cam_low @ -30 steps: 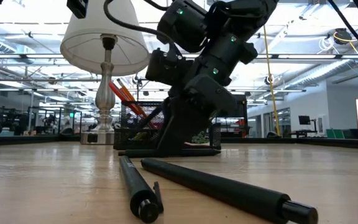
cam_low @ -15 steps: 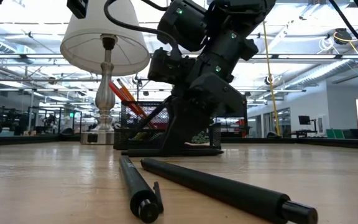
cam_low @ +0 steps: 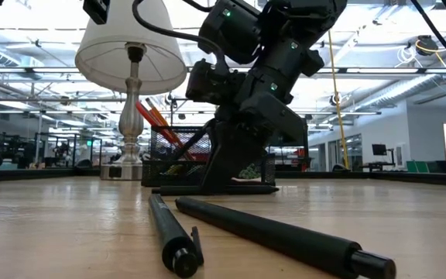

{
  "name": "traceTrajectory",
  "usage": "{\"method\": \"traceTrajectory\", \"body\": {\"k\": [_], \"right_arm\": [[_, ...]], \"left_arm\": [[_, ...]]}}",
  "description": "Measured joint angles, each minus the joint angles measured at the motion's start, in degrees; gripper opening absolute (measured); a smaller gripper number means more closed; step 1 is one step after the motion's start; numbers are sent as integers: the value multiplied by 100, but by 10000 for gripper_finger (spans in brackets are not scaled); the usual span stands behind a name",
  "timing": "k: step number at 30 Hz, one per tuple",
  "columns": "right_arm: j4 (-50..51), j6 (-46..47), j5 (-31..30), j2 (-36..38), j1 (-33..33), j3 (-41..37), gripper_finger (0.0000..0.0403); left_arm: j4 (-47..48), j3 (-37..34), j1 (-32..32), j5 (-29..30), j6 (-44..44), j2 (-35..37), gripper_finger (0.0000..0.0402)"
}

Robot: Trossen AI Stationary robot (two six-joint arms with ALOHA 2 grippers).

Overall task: Pick and place office supplies into organizer
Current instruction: Put the top black pen into the black desk organizer

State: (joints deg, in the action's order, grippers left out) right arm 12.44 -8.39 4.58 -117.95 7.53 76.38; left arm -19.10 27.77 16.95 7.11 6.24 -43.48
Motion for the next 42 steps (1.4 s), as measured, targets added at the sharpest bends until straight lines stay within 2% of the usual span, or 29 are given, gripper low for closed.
{"method": "traceTrajectory", "body": {"k": [12, 20, 23, 35, 39, 42], "right_arm": [[-195, -30, -58, 530, -5, -9, 22], [-245, -275, -755, 1104, -20, 0, 22], [-509, -332, -773, 1204, -61, 2, 22], [-2470, -1069, -779, 1222, -624, -88, 21], [-3675, -1037, -750, 1224, -987, -585, 22], [-5090, -885, -591, 1217, -1250, -1160, 22]], "left_arm": [[36, 0, 2, 0, 23, -2, 67], [-38, 0, 2, 0, 27, -2, 67], [-87, 0, 6, 0, 26, 0, 67], [-80, 0, 6, 0, 160, 0, 67], [-129, 0, 10, -2, 73, 0, 67], [-147, 0, 58, 0, -73, 0, 67]]}}
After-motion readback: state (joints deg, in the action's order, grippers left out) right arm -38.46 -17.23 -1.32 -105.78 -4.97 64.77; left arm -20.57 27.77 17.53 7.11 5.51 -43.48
